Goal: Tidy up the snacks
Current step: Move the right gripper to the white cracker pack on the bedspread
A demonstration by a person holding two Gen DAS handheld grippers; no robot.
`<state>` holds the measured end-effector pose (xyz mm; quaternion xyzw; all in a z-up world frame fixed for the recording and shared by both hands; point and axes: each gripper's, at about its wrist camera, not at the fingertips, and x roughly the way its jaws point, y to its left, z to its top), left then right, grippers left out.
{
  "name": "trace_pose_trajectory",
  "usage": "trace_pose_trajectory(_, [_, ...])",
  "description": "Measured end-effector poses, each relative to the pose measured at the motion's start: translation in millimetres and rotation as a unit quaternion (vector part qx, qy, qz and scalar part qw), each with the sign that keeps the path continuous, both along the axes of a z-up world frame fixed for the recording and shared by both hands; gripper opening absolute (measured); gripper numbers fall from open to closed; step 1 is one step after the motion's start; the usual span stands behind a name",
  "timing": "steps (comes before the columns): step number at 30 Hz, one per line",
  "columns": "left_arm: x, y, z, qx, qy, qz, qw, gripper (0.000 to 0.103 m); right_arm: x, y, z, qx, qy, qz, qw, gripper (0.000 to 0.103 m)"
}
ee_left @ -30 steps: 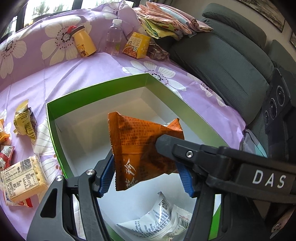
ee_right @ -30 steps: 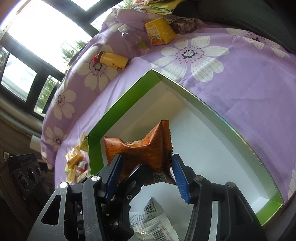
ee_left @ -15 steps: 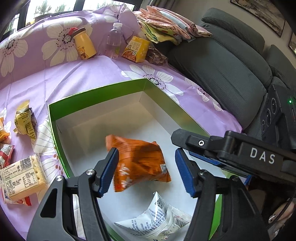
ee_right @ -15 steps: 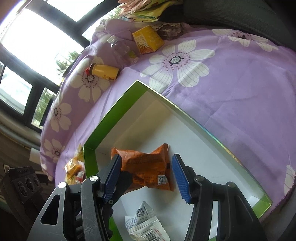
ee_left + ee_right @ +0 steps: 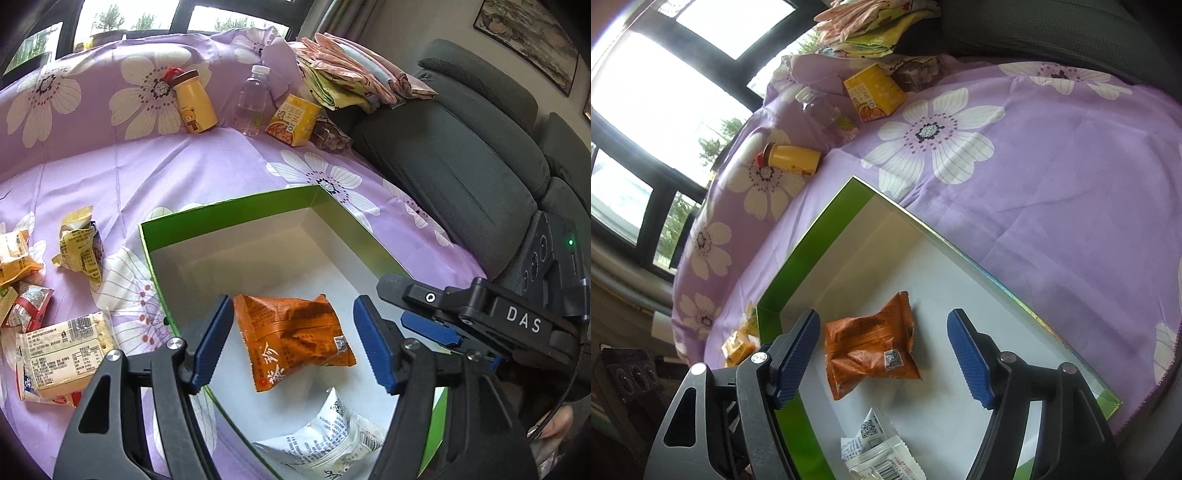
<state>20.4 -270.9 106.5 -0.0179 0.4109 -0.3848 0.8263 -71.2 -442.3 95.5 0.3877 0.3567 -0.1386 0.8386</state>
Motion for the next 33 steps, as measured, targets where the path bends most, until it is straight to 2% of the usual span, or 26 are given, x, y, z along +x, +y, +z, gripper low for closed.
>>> trace_pose_trajectory(7, [5.5,16.7,6.7,-0.028,0.011,0.019,0.9993,0.075,2.9,4.2,0.4,0.000,-0.007,0.011,1.000,0.083])
trace_pose_trajectory(10, [4.8,20.1,6.9,-0.036,0.009,0.021,0.9991,0.087,1.6,4.6,0.2,0.001,-0.009,0.011,1.000,0.086])
trace_pose_trajectory(14, [5.3,22.0,5.2,-0.039,0.016,0.027,0.9987,0.087,-1.5,4.1,1.9,-0.004,-0.018,0.011,1.000,0.092])
trace_pose_trajectory(20, [3.6,31.8,9.9,-0.053,0.009,0.032,0.9980,0.093,-3.2,2.3,1.9,0.002,-0.027,0.009,1.000,0.093])
trace_pose_trajectory(25, [1.7,45.0,12.9,-0.052,0.006,0.051,0.9973,0.094,-3.9,3.1,3.5,-0.006,-0.031,0.009,0.999,0.096])
trace_pose_trajectory(27, [-0.2,56.5,16.6,-0.054,0.004,0.058,0.9968,0.097,-3.7,5.4,4.9,-0.009,-0.034,0.012,0.999,0.100])
trace_pose_trajectory(33, [-1.0,113.3,34.4,-0.043,-0.004,0.117,0.9921,0.102,3.3,12.7,5.1,-0.022,-0.038,0.028,0.999,0.100])
